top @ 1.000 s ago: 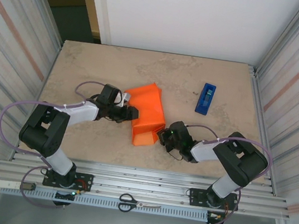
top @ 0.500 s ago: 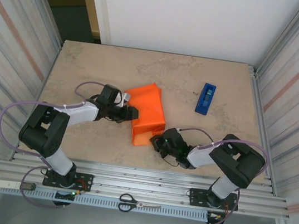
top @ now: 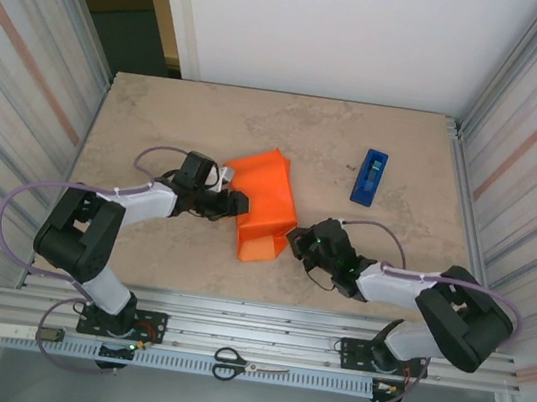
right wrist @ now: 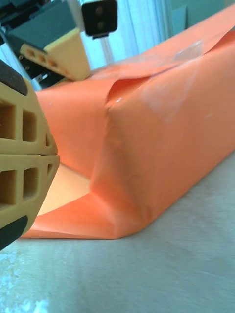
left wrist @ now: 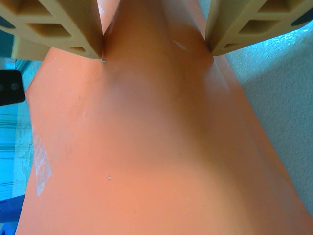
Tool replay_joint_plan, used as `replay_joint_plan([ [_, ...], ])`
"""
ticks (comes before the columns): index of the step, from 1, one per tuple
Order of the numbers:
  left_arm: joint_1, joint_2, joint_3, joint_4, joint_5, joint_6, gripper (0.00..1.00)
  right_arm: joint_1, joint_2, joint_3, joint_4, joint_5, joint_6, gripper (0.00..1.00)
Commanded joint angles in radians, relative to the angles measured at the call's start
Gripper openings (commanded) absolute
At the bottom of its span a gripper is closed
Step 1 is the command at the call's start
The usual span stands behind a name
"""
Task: Wrap the gift box in paper
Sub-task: Fold the wrapping paper around the gift box.
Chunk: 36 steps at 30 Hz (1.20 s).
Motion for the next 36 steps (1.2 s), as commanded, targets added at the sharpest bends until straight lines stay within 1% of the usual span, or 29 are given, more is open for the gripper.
replay_joint_plan([
  [1, -0.007, 0.017, -0.026, -0.087, -0.067, 0.008, 0.56, -0.053, -0.001, -0.024, -0.078, -0.049, -0.064, 0.0],
  [3, -0.007, 0.016, -0.026, -0.09, -0.067, 0.009, 0.56, -0.072, 0.036, -0.012, -0.032, -0.078, -0.07, 0.0],
  [7, -0.007, 0.017, -0.026, -0.096, -0.072, 0.016, 0.56, -0.08, 0.123, 0.015, 0.065, -0.11, -0.07, 0.0],
  [9, -0.006, 0.02, -0.025, -0.097, -0.069, 0.02, 0.56, -0.087, 0.175, 0.053, 0.073, -0.155, -0.085, 0.0],
  [13, -0.006, 0.021, -0.026, -0.101, -0.069, 0.025, 0.56, -0.083, 0.242, 0.052, 0.176, -0.158, -0.069, 0.0],
  [19, -0.003, 0.022, -0.022, -0.112, -0.073, 0.034, 0.55, -0.083, 0.294, 0.053, 0.231, -0.13, -0.06, 0.0],
  [21, -0.002, 0.02, -0.024, -0.113, -0.076, 0.035, 0.55, -0.088, 0.307, 0.03, 0.303, -0.112, -0.048, 0.0],
  [23, -0.001, 0.022, -0.025, -0.112, -0.076, 0.037, 0.55, -0.092, 0.319, 0.023, 0.337, -0.107, -0.033, 0.0],
  [26, 0.001, 0.027, -0.022, -0.114, -0.074, 0.042, 0.55, -0.084, 0.332, 0.031, 0.338, -0.1, -0.027, 0.0],
  [31, 0.004, 0.029, -0.023, -0.116, -0.071, 0.048, 0.54, -0.057, 0.368, 0.03, 0.358, -0.053, 0.03, 0.0],
  [36, 0.007, 0.029, -0.022, -0.119, -0.07, 0.049, 0.54, -0.01, 0.367, 0.026, 0.282, 0.023, 0.085, 0.0],
])
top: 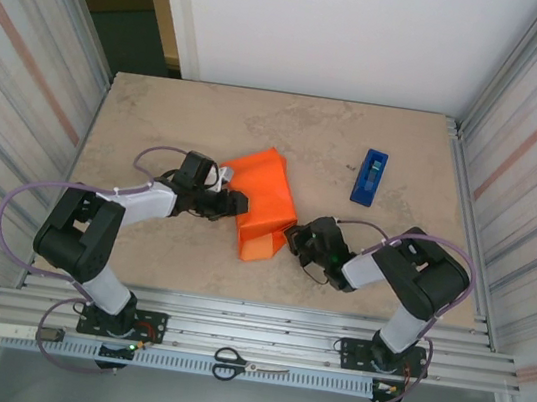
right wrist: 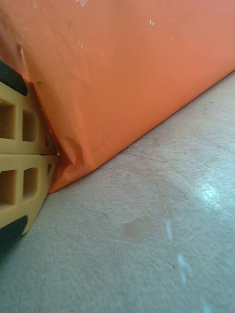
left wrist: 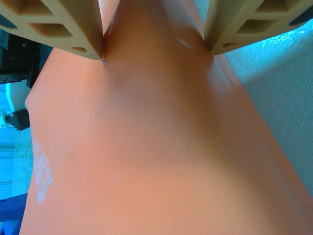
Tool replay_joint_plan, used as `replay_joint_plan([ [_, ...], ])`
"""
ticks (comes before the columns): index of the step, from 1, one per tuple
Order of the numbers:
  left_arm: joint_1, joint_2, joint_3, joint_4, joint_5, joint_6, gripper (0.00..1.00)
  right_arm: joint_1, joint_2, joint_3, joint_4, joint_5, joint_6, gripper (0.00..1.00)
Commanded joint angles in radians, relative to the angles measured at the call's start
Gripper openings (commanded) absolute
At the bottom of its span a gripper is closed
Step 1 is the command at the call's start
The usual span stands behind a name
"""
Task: Wrap the gift box in paper
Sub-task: Fold the wrapping paper around the gift box.
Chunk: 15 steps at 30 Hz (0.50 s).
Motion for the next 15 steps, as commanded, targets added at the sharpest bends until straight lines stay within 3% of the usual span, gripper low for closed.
replay_joint_plan([
  [1, 0.004, 0.029, -0.024, -0.113, -0.071, 0.047, 0.54, 0.033, 0.017, -0.002, -0.063, 0.061, 0.065, 0.0],
  [5, 0.005, 0.031, -0.022, -0.113, -0.07, 0.046, 0.54, 0.041, -0.012, 0.02, -0.174, 0.029, 0.029, 0.0],
  [10, 0.004, 0.031, -0.022, -0.107, -0.067, 0.042, 0.54, 0.061, -0.028, 0.032, -0.187, -0.006, 0.008, 0.0],
  [15, 0.005, 0.029, -0.026, -0.101, -0.066, 0.036, 0.54, 0.091, -0.066, -0.002, -0.176, 0.041, 0.014, 0.0],
])
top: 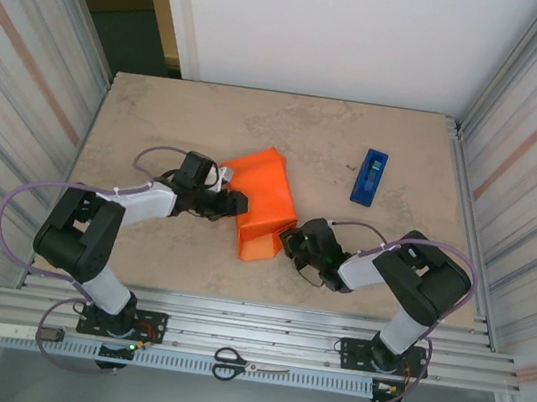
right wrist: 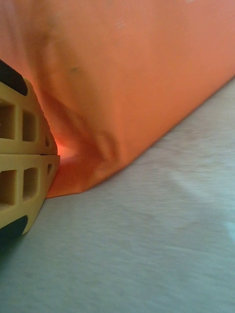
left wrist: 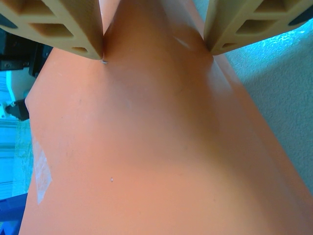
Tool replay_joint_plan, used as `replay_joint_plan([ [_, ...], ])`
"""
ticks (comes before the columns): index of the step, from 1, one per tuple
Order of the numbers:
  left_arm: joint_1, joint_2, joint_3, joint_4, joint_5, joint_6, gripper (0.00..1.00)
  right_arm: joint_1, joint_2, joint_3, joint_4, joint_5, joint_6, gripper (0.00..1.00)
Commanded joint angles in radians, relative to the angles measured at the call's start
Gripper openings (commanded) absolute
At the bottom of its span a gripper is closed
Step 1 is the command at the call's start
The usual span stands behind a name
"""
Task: Wrap the gift box in paper
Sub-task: Fold the wrapping paper around the gift box.
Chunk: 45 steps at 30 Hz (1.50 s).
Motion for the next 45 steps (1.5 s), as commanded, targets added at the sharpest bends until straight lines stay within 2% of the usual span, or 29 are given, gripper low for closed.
replay_joint_plan([
  [1, 0.004, 0.028, -0.027, -0.1, -0.066, 0.034, 0.54, 0.029, -0.039, -0.022, -0.08, 0.005, -0.007, 0.0],
  [6, 0.004, 0.026, -0.028, -0.102, -0.067, 0.036, 0.54, 0.027, -0.072, -0.04, -0.019, -0.006, -0.04, 0.0],
  [13, 0.005, 0.023, -0.031, -0.1, -0.067, 0.036, 0.54, -0.038, -0.239, -0.036, -0.225, -0.044, -0.118, 0.0],
  [15, 0.005, 0.027, -0.032, -0.094, -0.064, 0.032, 0.54, -0.039, -0.246, -0.05, -0.227, -0.056, -0.128, 0.0],
  [21, 0.005, 0.029, -0.029, -0.093, -0.058, 0.033, 0.54, -0.05, -0.153, -0.063, -0.078, -0.133, -0.123, 0.0],
  [28, 0.004, 0.029, -0.029, -0.098, -0.061, 0.034, 0.54, -0.038, -0.017, -0.069, 0.062, -0.163, -0.085, 0.0],
  [38, 0.005, 0.025, -0.031, -0.1, -0.064, 0.034, 0.53, 0.069, -0.036, -0.07, -0.06, -0.028, -0.01, 0.0],
  [45, 0.004, 0.027, -0.029, -0.098, -0.063, 0.034, 0.53, 0.145, -0.055, -0.074, -0.053, 0.041, 0.023, 0.0],
])
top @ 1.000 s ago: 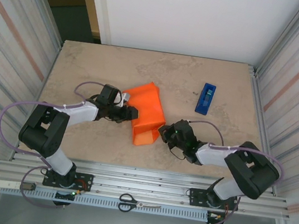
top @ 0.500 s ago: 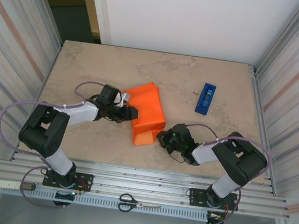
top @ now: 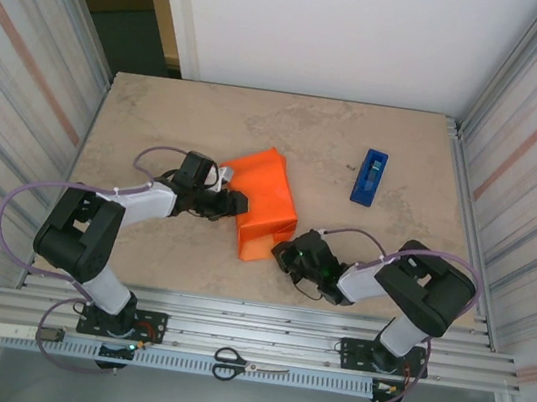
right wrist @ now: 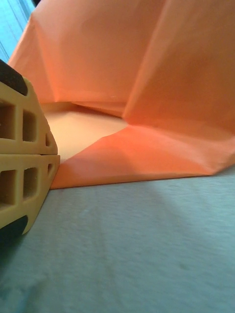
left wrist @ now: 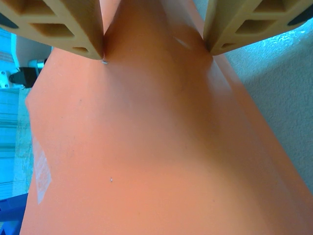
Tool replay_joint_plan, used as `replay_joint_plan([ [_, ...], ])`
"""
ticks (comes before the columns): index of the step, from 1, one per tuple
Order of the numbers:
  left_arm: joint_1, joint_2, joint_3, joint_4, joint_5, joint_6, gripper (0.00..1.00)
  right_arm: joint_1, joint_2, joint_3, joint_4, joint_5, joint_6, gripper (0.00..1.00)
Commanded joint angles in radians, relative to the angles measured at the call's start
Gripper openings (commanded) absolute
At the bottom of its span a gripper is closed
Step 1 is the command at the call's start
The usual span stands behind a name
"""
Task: Wrap the gift box in paper
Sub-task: Fold the wrapping paper around the gift box.
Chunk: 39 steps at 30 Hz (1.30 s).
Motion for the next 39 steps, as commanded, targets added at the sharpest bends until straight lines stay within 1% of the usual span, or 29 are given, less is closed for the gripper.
replay_joint_plan([
  [1, 0.005, 0.026, -0.031, -0.098, -0.065, 0.034, 0.53, 0.033, -0.017, -0.014, -0.059, 0.026, 0.048, 0.0],
  [4, 0.004, 0.027, -0.031, -0.098, -0.065, 0.036, 0.53, 0.023, -0.081, -0.006, -0.102, 0.042, 0.015, 0.0],
  [7, 0.004, 0.028, -0.031, -0.098, -0.066, 0.036, 0.53, -0.051, -0.173, 0.014, -0.237, 0.017, -0.057, 0.0],
  [11, 0.005, 0.031, -0.025, -0.098, -0.065, 0.038, 0.53, -0.163, -0.235, 0.007, -0.312, -0.032, -0.129, 0.0],
  [14, 0.005, 0.031, -0.022, -0.105, -0.064, 0.041, 0.53, -0.223, -0.234, -0.01, -0.287, -0.082, -0.154, 0.0],
  [16, 0.005, 0.032, -0.024, -0.103, -0.067, 0.041, 0.53, -0.241, -0.225, -0.004, -0.275, -0.105, -0.165, 0.0],
  [22, 0.006, 0.037, -0.025, -0.106, -0.068, 0.045, 0.52, -0.249, -0.145, 0.039, -0.186, -0.137, -0.179, 0.0],
  [25, 0.008, 0.037, -0.024, -0.112, -0.067, 0.052, 0.52, -0.248, -0.105, 0.077, -0.18, -0.143, -0.184, 0.0],
  [27, 0.012, 0.037, -0.025, -0.114, -0.068, 0.054, 0.52, -0.244, -0.085, 0.085, -0.152, -0.133, -0.18, 0.0],
  [31, 0.016, 0.038, -0.027, -0.116, -0.066, 0.058, 0.52, -0.243, -0.062, 0.108, -0.165, -0.11, -0.179, 0.0],
  [36, 0.017, 0.041, -0.024, -0.117, -0.063, 0.061, 0.52, -0.248, -0.012, 0.118, -0.136, -0.099, -0.168, 0.0],
  [39, 0.018, 0.042, -0.027, -0.113, -0.061, 0.06, 0.52, -0.24, 0.018, 0.1, -0.075, -0.085, -0.145, 0.0],
])
